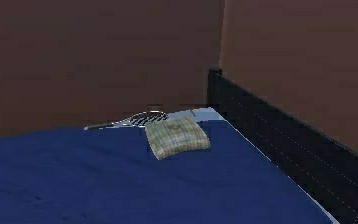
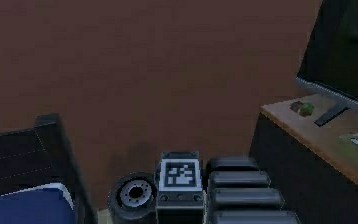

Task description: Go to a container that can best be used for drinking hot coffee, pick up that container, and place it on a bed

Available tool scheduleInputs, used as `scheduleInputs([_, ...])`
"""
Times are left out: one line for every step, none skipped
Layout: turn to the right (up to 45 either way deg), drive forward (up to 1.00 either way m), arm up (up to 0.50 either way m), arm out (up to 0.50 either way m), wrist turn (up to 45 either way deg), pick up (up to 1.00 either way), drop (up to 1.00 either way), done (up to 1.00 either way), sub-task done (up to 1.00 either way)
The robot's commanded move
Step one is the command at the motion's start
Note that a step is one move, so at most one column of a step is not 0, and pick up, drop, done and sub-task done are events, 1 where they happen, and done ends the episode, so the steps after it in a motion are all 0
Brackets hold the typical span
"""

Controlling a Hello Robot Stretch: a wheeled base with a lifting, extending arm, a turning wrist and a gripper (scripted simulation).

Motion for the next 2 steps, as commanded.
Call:
scheduleInputs([-42.0, 0.00, 0.00, 0.00, 0.0, 0.00, 0.00, 0.00, 0.00])
scheduleInputs([45.0, 0.00, 0.00, 0.00, 0.0, 0.00, 0.00, 0.00, 0.00])
